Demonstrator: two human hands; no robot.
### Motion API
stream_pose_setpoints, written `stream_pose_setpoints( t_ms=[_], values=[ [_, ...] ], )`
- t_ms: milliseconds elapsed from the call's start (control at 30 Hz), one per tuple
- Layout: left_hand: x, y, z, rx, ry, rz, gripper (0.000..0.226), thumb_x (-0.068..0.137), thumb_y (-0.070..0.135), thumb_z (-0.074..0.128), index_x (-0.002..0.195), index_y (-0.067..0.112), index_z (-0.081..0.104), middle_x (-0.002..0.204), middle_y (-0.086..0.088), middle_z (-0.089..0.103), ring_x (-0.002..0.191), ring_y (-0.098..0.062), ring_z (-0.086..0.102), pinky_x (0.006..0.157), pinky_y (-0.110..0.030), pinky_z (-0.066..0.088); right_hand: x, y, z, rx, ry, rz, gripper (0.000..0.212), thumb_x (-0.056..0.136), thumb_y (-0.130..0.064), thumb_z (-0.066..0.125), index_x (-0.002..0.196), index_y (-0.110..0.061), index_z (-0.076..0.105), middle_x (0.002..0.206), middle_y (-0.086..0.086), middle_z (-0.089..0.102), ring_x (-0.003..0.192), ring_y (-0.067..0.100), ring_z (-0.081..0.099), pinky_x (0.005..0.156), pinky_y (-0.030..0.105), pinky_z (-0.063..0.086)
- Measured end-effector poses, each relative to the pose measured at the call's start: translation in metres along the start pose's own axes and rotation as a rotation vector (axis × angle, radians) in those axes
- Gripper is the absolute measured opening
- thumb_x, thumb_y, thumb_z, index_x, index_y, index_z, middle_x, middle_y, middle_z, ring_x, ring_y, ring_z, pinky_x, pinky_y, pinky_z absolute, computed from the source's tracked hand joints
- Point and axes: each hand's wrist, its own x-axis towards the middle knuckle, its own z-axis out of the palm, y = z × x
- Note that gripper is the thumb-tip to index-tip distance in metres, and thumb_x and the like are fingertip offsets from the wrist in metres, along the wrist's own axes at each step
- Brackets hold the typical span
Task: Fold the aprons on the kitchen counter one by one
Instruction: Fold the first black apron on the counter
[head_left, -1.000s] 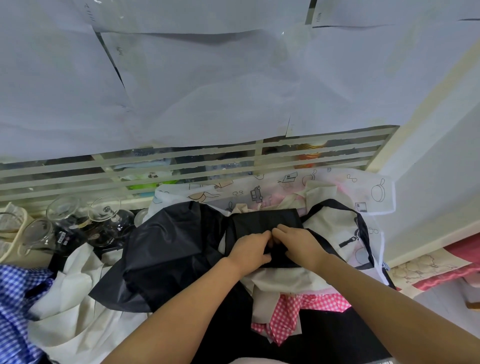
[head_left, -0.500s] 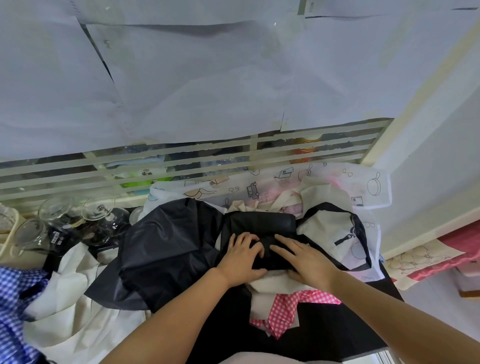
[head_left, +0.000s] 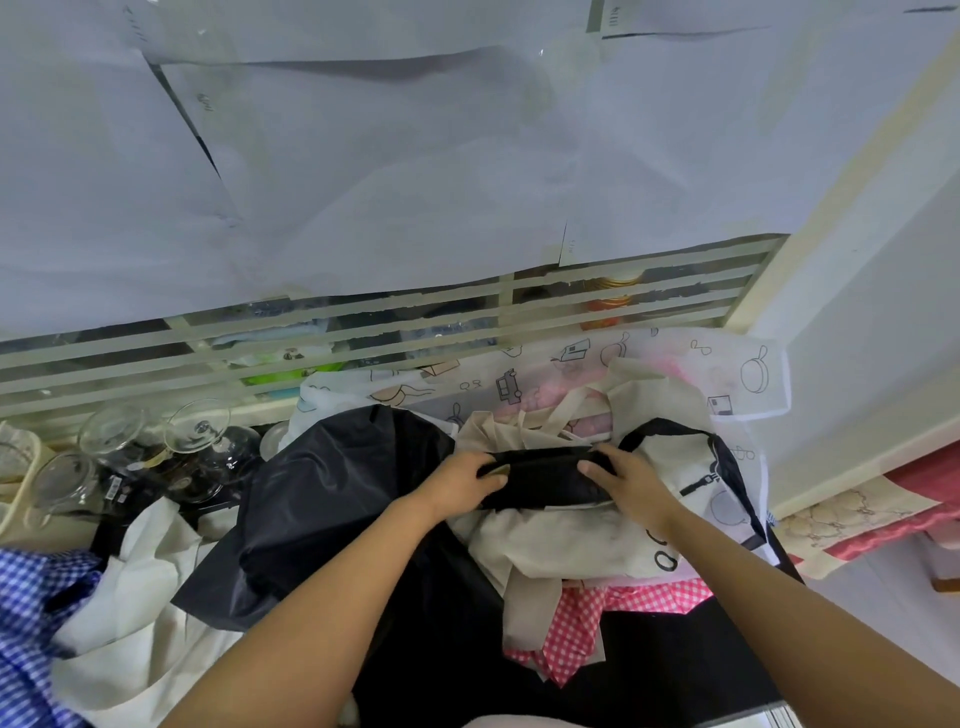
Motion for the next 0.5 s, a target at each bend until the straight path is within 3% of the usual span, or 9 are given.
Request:
stream_pose_setpoints(
  t_ms=[67,133,200,267,400,500],
  values=[
    [0.008,-0.003,-0.006,-0.098,0.039,-0.044,0.019,0.091,0.025,0.064,0.103,0.01,0.068,0.094,-0.002,0.066,0.09,-0.016,0.062,0.074,-0.02,0.047,0.008,-0.001,0.002,-0.019,0.044,0.085,0.01,0.096,-0.025,0.056,0.088,-0.02,0.06,0.083,0.002,0.064,0.083,0.022,0.059,0.07,0.024,0.041],
    [0.015,-0.006,-0.004,-0.068,0.059,-0.09,0.019,0.089,0.024,0.067,0.104,0.012,0.068,0.098,-0.003,0.067,0.091,-0.016,0.062,0.078,-0.024,0.048,0.017,-0.001,0.006,-0.141,0.019,0.194,0.021,0.095,-0.03,0.056,0.107,-0.015,0.063,0.099,0.005,0.066,0.096,0.025,0.06,0.077,0.025,0.04],
    [0.021,-0.005,0.001,0.055,0.111,-0.148,0.028,0.086,0.025,0.069,0.111,0.014,0.066,0.106,-0.005,0.067,0.098,-0.019,0.062,0.083,-0.028,0.049,0.023,-0.003,0.011,-0.294,0.042,0.26,0.035,0.094,-0.035,0.057,0.116,-0.008,0.061,0.108,0.009,0.066,0.1,0.026,0.061,0.076,0.027,0.04],
    [0.025,0.002,0.007,0.248,0.174,-0.189,0.042,0.083,0.025,0.072,0.12,0.014,0.056,0.117,-0.005,0.06,0.108,-0.023,0.058,0.088,-0.032,0.047,0.024,-0.006,0.015,-0.38,0.121,0.25,0.036,0.091,-0.036,0.06,0.114,-0.008,0.059,0.11,0.009,0.065,0.097,0.025,0.061,0.072,0.028,0.041],
    [0.036,0.011,0.012,0.575,0.122,0.047,0.041,0.085,0.014,0.064,0.123,0.014,0.049,0.128,-0.006,0.05,0.119,-0.025,0.046,0.096,-0.034,0.039,0.024,-0.006,0.021,-0.412,0.163,0.228,0.046,0.085,-0.038,0.068,0.118,-0.011,0.048,0.122,0.007,0.05,0.1,0.026,0.058,0.076,0.032,0.044],
    [0.039,0.009,0.012,0.618,-0.004,0.103,0.042,0.086,0.014,0.055,0.127,0.013,0.046,0.13,-0.008,0.048,0.123,-0.027,0.044,0.102,-0.038,0.034,0.024,-0.006,0.021,-0.43,0.115,0.233,0.058,0.08,-0.043,0.071,0.121,-0.012,0.045,0.124,0.008,0.045,0.101,0.028,0.056,0.073,0.031,0.043]
  ],
)
